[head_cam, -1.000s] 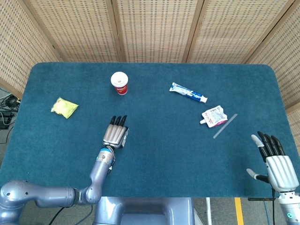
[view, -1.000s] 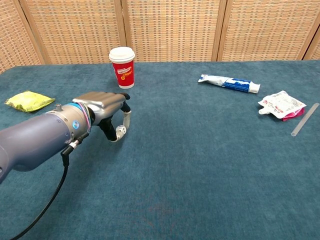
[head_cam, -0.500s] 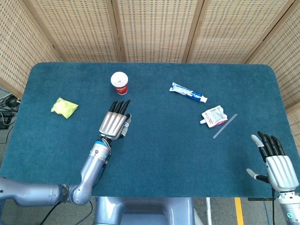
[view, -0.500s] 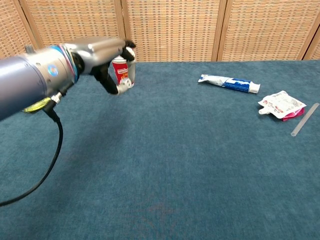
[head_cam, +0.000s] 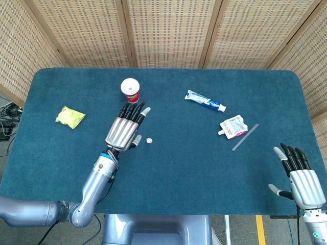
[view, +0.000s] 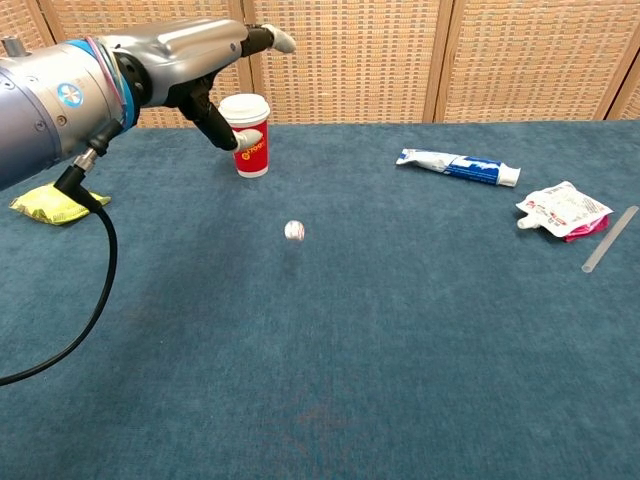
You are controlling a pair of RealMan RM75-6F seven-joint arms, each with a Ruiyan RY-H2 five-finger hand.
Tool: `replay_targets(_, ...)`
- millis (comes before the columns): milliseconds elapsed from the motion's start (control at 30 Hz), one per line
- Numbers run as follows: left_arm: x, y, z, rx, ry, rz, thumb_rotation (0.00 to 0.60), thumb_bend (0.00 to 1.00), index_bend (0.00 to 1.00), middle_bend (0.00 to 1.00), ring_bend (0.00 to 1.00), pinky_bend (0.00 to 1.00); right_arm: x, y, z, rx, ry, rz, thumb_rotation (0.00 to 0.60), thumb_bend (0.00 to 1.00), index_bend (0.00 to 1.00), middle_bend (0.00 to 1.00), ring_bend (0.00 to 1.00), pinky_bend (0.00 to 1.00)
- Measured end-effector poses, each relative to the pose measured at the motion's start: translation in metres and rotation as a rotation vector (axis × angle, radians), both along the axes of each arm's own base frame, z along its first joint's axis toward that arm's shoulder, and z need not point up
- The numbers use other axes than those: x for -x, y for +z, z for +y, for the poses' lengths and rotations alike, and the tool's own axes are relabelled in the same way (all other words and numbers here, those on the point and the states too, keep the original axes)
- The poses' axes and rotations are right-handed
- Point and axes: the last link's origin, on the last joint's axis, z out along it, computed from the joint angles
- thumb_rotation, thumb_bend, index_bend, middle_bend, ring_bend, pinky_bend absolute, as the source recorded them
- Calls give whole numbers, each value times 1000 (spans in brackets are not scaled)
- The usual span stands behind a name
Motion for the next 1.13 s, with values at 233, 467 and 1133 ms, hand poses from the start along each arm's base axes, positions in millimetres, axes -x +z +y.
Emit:
replay_targets(233,12,4,-7,-4,9,-38,600,377,15,0,0,0,1,-1,0,-1,-5,5,600,0,0,0,0,0)
replay_targets(467,43,18,-22,-37,35,-60,600,313,0,0,0,0,2,0,0,0,-12,10,600,0,0,0,0,0)
replay_targets(1133,201,87,-129,-236,198,13,600,49,0,0,0,0,2,-7,0,-5,-29,72,600,0,0,0,0,0)
